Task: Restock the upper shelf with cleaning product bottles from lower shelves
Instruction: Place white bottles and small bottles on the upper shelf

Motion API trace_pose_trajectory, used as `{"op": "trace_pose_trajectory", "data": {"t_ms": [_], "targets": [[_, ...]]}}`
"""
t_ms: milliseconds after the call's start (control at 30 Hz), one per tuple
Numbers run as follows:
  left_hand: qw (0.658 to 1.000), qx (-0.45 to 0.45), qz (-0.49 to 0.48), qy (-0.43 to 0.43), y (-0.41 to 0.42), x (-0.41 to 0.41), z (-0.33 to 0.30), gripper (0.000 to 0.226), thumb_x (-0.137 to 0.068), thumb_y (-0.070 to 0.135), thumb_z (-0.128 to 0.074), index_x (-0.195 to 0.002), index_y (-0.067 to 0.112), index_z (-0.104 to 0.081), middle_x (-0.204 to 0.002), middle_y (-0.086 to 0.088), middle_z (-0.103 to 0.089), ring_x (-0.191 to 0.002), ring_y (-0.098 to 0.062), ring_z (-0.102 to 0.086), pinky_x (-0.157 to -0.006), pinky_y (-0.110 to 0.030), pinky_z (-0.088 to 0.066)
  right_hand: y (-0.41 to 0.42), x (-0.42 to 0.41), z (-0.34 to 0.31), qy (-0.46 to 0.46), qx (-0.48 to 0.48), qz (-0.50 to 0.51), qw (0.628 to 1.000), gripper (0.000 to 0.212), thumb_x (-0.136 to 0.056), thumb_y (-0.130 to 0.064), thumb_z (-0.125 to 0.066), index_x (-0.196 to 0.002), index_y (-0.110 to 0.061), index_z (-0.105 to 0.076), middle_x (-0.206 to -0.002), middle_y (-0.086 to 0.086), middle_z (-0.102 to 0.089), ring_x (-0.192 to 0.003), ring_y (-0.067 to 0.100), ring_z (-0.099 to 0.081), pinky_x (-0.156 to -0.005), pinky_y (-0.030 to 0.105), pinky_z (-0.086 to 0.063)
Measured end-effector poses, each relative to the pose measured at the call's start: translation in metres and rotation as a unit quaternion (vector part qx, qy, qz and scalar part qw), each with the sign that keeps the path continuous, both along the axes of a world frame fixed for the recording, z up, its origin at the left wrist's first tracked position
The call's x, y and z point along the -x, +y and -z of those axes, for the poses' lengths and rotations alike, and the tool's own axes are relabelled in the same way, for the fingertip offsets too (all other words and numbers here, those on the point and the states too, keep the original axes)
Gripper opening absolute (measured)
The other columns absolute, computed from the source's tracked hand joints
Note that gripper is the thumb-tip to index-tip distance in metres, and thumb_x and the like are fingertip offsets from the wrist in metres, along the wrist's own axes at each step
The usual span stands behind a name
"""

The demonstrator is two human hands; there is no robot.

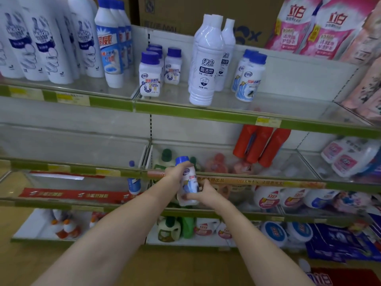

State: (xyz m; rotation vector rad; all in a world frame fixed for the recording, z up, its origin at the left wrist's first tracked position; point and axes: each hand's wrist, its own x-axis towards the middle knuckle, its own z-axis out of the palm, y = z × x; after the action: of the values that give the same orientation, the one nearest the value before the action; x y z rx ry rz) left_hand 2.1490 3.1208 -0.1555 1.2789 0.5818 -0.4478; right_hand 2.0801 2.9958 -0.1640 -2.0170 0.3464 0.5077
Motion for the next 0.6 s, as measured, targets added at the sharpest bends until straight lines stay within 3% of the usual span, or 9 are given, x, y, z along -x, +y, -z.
{"op": "trace_pose_trajectory", "data": {"t_ms": [67,133,200,267,400,533,600], "targets": [[0.999,-0.004,0.007,-0.044,0.002,0.003,-0.013,0.067,-0.051,0.027,-0.089,-0.107,0.002,-0.062,-0.084,-0.018,-0.072,-0.063,-0.03,-0.068,-0.063,-0.042,-0.06,-0.007,-0.003,-0.001,0.026,-0.114,0.018,0.993,0.079,-0.071,-0.03,-0.089,-0.135,-0.011,-0.048,-0.116,0.003,-0.069,-0.103,0.022,-0.069,-0.088,0.038,-0.055],[0.997,0.015,0.038,-0.071,0.003,0.003,-0.02,0.069,-0.052,0.029,-0.09,-0.11,0.001,-0.064,-0.083,-0.016,-0.071,-0.064,-0.029,-0.068,-0.063,-0.039,-0.06,-0.013,-0.005,-0.001,0.03,-0.186,0.026,0.982,0.077,-0.067,-0.027,-0.091,-0.133,-0.011,-0.056,-0.113,0.007,-0.075,-0.104,0.025,-0.072,-0.091,0.04,-0.055],[0.994,0.055,0.05,-0.085,0.004,0.0,-0.023,0.063,-0.058,0.03,-0.088,-0.108,0.0,-0.066,-0.082,-0.015,-0.069,-0.065,-0.029,-0.067,-0.065,-0.039,-0.06,-0.015,-0.004,-0.003,0.035,-0.247,0.019,0.968,0.075,-0.066,-0.027,-0.091,-0.132,-0.009,-0.06,-0.117,0.012,-0.074,-0.112,0.03,-0.069,-0.104,0.045,-0.051],[0.99,0.089,0.074,-0.081,0.001,0.003,-0.034,0.041,-0.069,0.03,-0.078,-0.099,0.003,-0.067,-0.077,-0.014,-0.066,-0.063,-0.029,-0.065,-0.065,-0.035,-0.058,-0.016,-0.007,-0.003,0.032,-0.291,0.022,0.956,0.069,-0.072,-0.022,-0.088,-0.132,-0.004,-0.058,-0.121,0.018,-0.071,-0.116,0.035,-0.066,-0.107,0.047,-0.049],[0.989,0.111,0.067,-0.067,-0.005,0.002,-0.044,0.029,-0.079,0.029,-0.068,-0.093,0.004,-0.064,-0.072,-0.012,-0.062,-0.06,-0.027,-0.061,-0.065,-0.033,-0.054,-0.011,-0.016,-0.007,0.018,-0.267,0.039,0.963,0.089,-0.06,-0.031,-0.097,-0.133,-0.002,-0.054,-0.118,0.021,-0.071,-0.108,0.037,-0.07,-0.094,0.049,-0.057],[0.987,0.136,0.068,-0.056,-0.003,-0.003,-0.047,0.041,-0.072,0.038,-0.08,-0.092,0.005,-0.067,-0.072,-0.012,-0.066,-0.066,-0.03,-0.065,-0.068,-0.035,-0.057,-0.009,-0.014,-0.018,-0.037,-0.154,0.027,0.987,0.044,-0.077,-0.027,-0.085,-0.114,-0.011,-0.067,-0.099,0.01,-0.077,-0.085,0.022,-0.074,-0.077,0.036,-0.058],[0.99,0.118,0.051,-0.064,-0.006,-0.007,-0.043,0.06,-0.068,0.043,-0.087,-0.108,0.002,-0.067,-0.081,-0.015,-0.071,-0.066,-0.03,-0.07,-0.065,-0.039,-0.058,-0.011,-0.013,-0.018,-0.053,-0.126,0.008,0.991,0.043,-0.075,-0.024,-0.085,-0.113,-0.012,-0.069,-0.097,0.007,-0.078,-0.085,0.02,-0.074,-0.077,0.033,-0.058]]}}
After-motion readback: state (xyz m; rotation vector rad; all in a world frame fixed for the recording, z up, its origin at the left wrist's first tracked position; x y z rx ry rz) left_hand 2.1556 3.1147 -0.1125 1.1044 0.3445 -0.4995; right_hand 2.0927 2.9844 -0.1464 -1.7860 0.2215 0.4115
